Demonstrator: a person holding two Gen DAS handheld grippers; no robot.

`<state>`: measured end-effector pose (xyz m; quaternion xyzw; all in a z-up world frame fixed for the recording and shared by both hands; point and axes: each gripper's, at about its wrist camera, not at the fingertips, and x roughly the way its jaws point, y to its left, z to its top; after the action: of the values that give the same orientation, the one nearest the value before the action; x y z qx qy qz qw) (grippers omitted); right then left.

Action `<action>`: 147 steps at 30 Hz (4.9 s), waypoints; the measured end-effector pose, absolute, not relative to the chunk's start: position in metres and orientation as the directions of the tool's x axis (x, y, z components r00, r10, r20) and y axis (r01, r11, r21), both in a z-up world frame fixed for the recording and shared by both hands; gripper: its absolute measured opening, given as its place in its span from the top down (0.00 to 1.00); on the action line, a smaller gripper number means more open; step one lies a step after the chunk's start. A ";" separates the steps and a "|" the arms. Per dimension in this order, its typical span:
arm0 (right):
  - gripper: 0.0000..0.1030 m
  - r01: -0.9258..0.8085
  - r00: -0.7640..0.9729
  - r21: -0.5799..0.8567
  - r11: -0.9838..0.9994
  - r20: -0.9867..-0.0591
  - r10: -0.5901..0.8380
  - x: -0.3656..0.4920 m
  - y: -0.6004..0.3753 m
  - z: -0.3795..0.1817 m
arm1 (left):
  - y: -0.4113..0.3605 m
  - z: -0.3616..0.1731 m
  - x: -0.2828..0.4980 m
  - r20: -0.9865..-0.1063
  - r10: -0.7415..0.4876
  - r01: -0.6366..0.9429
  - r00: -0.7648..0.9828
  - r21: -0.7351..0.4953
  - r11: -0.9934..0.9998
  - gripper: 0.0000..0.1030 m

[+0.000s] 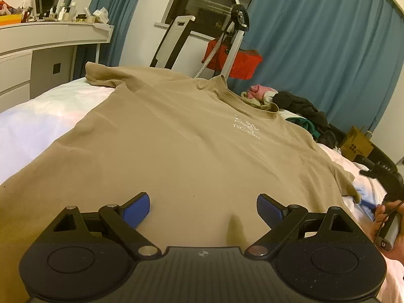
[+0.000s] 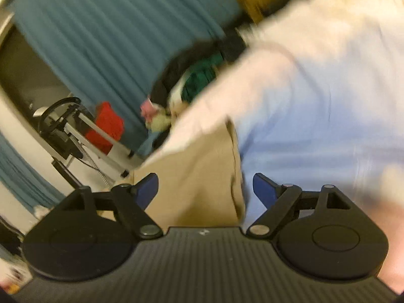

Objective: Fold clothes

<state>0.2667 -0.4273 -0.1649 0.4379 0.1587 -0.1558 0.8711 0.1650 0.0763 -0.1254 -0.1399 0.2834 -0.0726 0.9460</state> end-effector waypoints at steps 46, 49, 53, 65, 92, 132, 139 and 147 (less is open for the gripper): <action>0.12 0.280 0.752 0.481 0.831 -0.648 0.122 0.133 -0.341 -0.100 | 0.110 -0.098 0.120 -0.596 -0.054 0.027 0.801 -0.054 0.998 0.08; 0.13 0.270 0.686 0.526 0.806 -0.693 0.222 0.102 -0.323 -0.105 | 0.136 -0.087 0.106 -0.627 -0.027 -0.008 0.778 -0.053 0.999 0.08; 0.13 0.254 0.625 0.581 0.773 -0.709 0.327 0.079 -0.307 -0.110 | 0.186 -0.080 0.089 -0.675 0.006 -0.090 0.738 -0.090 0.992 0.08; 0.14 0.274 0.480 0.370 0.888 -0.852 0.208 0.063 -0.252 -0.131 | 0.255 -0.083 0.072 -0.767 0.014 -0.205 0.642 -0.154 0.967 0.23; 0.94 -0.025 0.493 0.239 0.971 -0.842 0.220 0.019 -0.261 -0.029 | 0.270 -0.015 -0.002 -0.678 -0.290 -0.078 0.676 -0.457 0.886 0.98; 0.19 0.218 0.823 0.717 0.662 -0.499 0.270 0.138 -0.358 0.001 | 0.016 0.092 0.061 -0.484 -0.112 0.095 0.868 -0.059 0.994 0.00; 0.20 0.373 0.843 0.771 0.516 -0.514 0.160 0.247 -0.388 -0.144 | 0.034 -0.010 0.195 -0.479 -0.162 0.140 0.862 -0.083 0.987 0.00; 0.18 0.332 0.923 0.775 0.538 -0.384 -0.015 0.279 -0.387 -0.180 | 0.045 -0.078 0.331 -0.521 -0.204 0.181 0.829 -0.095 0.979 0.02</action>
<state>0.2791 -0.3865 -0.1798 0.4700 0.1682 -0.1009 0.8606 0.3309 0.0446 -0.0779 -0.0208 0.2749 -0.1005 0.9560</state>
